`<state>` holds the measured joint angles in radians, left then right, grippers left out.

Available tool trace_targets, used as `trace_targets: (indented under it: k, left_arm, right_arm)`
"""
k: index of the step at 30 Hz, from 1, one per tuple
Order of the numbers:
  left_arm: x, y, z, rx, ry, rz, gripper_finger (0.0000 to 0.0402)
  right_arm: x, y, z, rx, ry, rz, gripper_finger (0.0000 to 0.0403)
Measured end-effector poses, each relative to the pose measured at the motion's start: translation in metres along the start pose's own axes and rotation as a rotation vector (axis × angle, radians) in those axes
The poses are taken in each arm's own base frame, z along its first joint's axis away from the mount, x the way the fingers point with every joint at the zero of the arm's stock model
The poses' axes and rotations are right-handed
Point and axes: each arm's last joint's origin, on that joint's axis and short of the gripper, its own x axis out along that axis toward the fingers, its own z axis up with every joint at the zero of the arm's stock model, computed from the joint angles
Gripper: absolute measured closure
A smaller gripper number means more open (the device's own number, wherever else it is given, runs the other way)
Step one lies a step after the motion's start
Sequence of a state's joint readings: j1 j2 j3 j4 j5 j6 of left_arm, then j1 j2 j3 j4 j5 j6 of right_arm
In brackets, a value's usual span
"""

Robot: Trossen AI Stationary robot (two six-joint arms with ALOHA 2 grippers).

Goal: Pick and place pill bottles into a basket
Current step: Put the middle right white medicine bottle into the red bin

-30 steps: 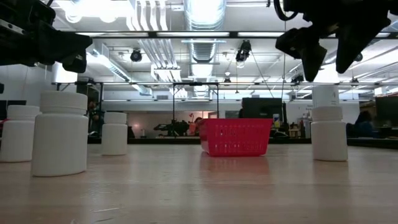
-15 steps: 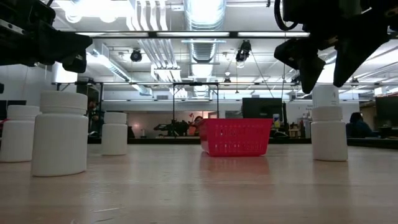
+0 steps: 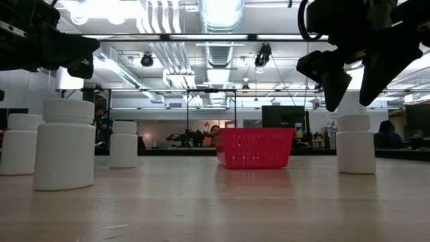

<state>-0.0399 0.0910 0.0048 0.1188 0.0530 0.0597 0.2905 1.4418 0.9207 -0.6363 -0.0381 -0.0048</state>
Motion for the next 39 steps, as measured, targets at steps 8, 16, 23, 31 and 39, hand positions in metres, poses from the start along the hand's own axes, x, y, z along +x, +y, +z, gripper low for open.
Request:
trace_targets:
  k: [8,16,23,31,39]
  left_arm:
    - [0.000,0.000,0.000,0.000,0.000,0.000,0.0401]
    - [0.000,0.000,0.000,0.000,0.000,0.000,0.0401]
    - [0.000,0.000,0.000,0.000,0.000,0.000,0.0401]
    - [0.000,0.000,0.000,0.000,0.000,0.000,0.0401]
    - [0.000,0.000,0.000,0.000,0.000,0.001,0.0401]
  right_arm:
    - [0.004,0.000,-0.002,-0.001,-0.011,0.002,0.0183]
    - [0.013,0.000,-0.010,-0.002,-0.012,0.019,0.0183]
    - [0.017,0.000,-0.016,-0.006,-0.002,0.015,0.0183]
    - [0.019,0.000,-0.018,-0.006,0.003,0.011,0.0183]
    - [0.019,-0.002,-0.018,-0.017,0.006,-0.023,0.0188]
